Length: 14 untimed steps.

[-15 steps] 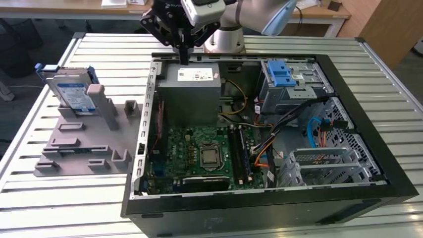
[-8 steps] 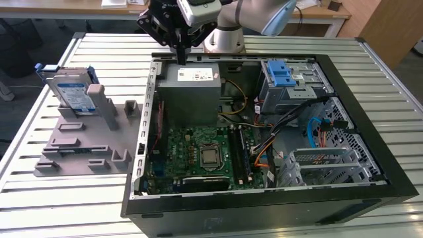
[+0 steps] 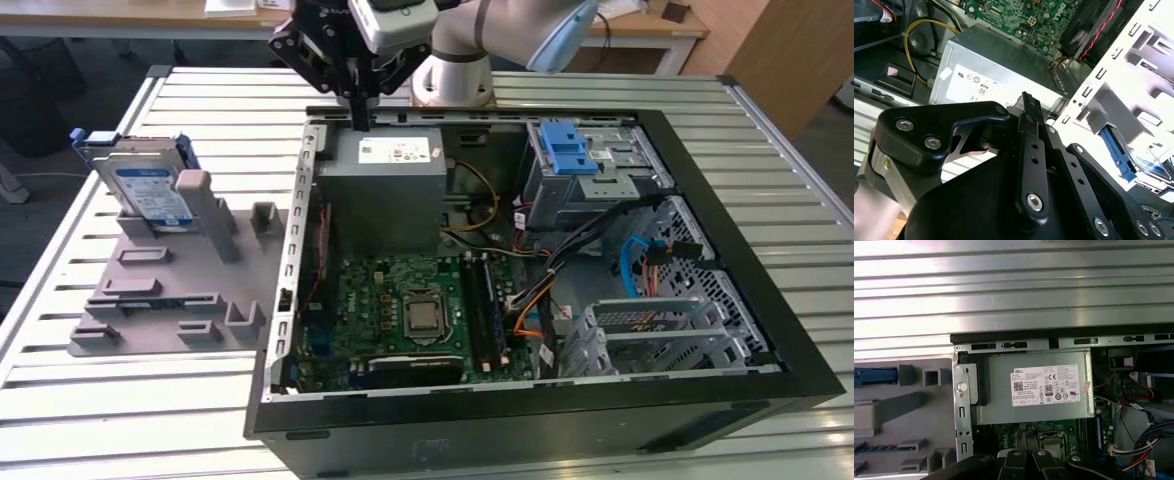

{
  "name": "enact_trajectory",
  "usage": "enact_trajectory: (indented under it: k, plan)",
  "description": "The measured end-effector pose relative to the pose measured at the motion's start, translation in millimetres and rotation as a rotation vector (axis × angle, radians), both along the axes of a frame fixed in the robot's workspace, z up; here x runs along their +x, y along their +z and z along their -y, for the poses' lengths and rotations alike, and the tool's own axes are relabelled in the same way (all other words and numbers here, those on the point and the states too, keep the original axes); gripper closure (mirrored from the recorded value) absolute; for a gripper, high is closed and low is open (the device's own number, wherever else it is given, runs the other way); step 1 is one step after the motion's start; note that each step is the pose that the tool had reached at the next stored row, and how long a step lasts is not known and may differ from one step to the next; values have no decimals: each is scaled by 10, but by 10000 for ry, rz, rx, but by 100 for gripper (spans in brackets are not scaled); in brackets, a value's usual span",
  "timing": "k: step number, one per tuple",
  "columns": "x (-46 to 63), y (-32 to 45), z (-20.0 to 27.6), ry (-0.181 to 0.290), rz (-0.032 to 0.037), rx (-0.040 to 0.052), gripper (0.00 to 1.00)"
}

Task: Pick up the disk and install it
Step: 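Reach for the disk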

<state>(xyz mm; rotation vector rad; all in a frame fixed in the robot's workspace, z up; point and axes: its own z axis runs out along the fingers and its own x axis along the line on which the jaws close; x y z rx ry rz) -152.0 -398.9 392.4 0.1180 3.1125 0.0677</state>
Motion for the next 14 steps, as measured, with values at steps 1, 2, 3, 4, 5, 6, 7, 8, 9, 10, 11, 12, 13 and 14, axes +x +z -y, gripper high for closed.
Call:
enact_trajectory:
  k: [1,2,3,4,5,6,7,8,9,10,11,12,13,14]
  plan:
    - [-7,-1,0,0,0,0,89]
    - [-16,-1,0,0,-1,-1,89]
    - [-23,-1,0,0,0,0,89]
    - [-28,-2,0,0,-1,0,89]
    - [-34,-2,0,0,-1,0,89]
    - [-39,-2,0,1,-2,-1,89]
    - [-45,-2,0,0,-1,0,89]
    - [-50,-3,0,0,-2,0,89]
    - [-55,-3,0,0,-2,-1,89]
    - [-60,-3,0,0,-2,0,89]
    - [-65,-3,0,0,-2,-1,89]
    - [-70,-4,0,0,-1,0,89]
    - [-76,-4,0,1,-2,-1,89]
    - [-82,-4,0,1,-2,-1,89]
